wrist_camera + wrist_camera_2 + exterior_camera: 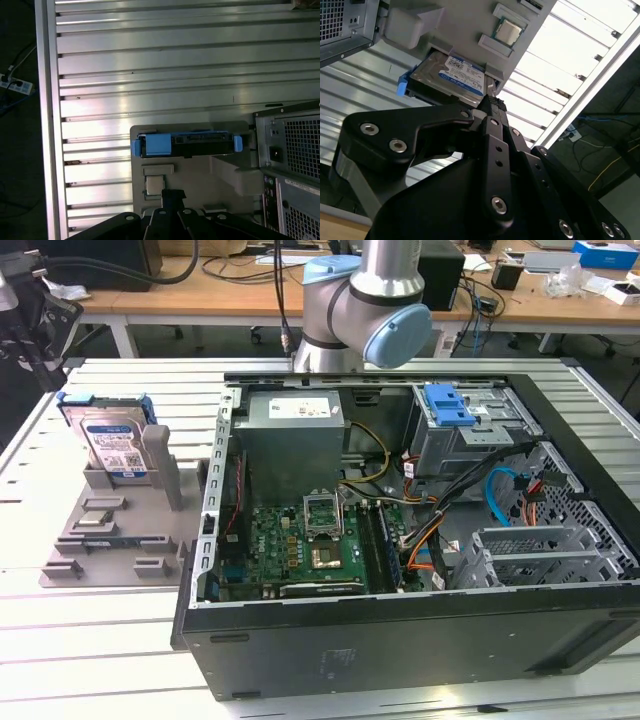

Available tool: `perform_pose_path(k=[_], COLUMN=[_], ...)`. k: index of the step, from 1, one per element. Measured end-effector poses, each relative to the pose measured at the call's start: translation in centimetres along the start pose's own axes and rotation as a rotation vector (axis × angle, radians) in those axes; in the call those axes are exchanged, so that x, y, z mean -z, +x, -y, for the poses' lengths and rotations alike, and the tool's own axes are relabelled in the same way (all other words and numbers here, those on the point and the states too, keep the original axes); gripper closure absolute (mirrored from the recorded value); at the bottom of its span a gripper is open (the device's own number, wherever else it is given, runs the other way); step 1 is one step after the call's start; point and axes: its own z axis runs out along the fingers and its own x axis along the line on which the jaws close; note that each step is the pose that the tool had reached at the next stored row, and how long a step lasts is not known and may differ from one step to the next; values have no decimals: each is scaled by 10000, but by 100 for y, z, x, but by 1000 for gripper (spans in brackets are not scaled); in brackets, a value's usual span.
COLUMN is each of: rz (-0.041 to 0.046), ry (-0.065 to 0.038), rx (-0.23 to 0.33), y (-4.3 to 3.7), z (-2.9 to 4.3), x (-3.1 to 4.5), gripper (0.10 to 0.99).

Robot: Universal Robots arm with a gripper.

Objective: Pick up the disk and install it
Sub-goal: 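Reach for the disk, then pick up the disk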

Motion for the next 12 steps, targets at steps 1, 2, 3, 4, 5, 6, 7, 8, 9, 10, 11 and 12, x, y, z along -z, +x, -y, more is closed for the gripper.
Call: perform_pose_path(k=[1,2,3,4,5,6,7,8,9,10,11,12], rz=[0,0,0,0,0,0,0,-3,-21,-28,-35,-40], ry=[0,0,0,0,0,0,0,-1,-10,-16,-20,-22], rx=[-1,0,0,0,0,0,5,74,478,667,833,956], y=[0,0,0,0,1,1,1,1,2,1,1,1], z=[0,0,0,0,0,0,0,0,0,0,0,0], x=[0,0,0,0,0,0,0,0,1,0,0,0], gripper=[980,980,980,980,980,980,980,980,980,980,980,980])
